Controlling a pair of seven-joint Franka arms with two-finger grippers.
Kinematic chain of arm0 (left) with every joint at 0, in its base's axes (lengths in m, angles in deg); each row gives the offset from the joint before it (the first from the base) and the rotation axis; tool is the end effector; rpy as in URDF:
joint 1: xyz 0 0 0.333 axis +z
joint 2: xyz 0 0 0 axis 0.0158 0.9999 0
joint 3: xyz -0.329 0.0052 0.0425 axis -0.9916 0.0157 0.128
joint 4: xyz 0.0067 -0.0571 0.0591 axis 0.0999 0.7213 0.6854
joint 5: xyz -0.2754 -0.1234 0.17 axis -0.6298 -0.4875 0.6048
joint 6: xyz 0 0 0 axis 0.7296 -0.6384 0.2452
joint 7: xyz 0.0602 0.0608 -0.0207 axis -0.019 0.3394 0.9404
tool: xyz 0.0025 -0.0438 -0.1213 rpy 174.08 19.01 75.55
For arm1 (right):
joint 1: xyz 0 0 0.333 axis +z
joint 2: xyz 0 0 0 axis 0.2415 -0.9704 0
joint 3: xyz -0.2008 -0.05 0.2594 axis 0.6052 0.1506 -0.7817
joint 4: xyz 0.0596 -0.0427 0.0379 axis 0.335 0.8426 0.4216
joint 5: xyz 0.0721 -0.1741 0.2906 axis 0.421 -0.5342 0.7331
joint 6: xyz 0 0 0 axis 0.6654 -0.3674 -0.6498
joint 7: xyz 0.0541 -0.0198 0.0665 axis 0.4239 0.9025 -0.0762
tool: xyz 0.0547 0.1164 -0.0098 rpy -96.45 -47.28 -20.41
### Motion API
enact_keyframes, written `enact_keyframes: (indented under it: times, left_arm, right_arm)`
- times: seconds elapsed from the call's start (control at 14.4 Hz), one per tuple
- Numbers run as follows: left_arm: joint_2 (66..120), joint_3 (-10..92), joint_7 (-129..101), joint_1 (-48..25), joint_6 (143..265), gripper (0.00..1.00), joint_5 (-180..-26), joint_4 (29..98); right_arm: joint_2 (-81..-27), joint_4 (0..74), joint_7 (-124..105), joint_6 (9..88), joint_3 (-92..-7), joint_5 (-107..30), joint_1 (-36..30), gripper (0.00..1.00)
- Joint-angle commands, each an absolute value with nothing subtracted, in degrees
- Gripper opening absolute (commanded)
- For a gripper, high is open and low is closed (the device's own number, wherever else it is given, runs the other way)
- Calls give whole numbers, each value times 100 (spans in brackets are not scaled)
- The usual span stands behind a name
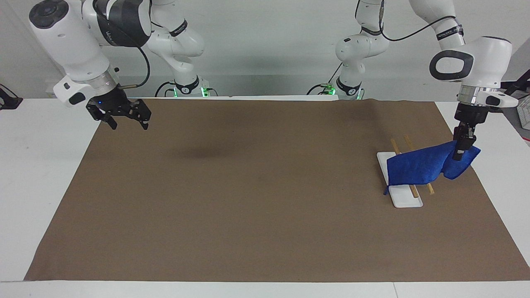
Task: Right arm passes towel to left arm to hang
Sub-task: 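Lower the towel over the wooden rod with the left gripper and release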
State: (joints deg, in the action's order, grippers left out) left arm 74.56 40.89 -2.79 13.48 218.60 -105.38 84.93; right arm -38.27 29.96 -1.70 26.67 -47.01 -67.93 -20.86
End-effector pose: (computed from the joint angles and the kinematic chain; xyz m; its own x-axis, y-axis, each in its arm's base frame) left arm 0.4934 0.0935 0.4908 0.4666 0.8618 0.1992 0.6846 -0.4945 0.5355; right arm 0.5104 -0.0196 0.5814 0.9989 -0.0467 -0.0097 -0.0468 -0.9988 -0.0156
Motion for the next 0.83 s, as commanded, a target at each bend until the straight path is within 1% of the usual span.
enact_keyframes:
  times: [0.0,0.21,0.48,0.69,0.76]
  left_arm:
    - [7403,4046,-268,1400,22024,2,-10430,8765]
    - [7403,4038,91,1383,21989,2,-10421,8818]
    - [7359,4046,119,1400,22059,3,-10421,9117]
    - [7377,4046,92,1417,22042,8,-10421,9117]
    - [7386,4046,66,1566,22015,10,-10421,9091]
  right_arm:
    - [-3770,3035,-284,2740,-4667,-6772,-2092,99]
    - [-3762,3035,-301,2740,-4667,-6772,-2092,99]
    - [-3753,3053,-266,2740,-4667,-6772,-2100,99]
    - [-3753,3070,-266,2757,-4667,-6772,-2100,99]
    - [-3753,3070,-266,2757,-4667,-6772,-2100,99]
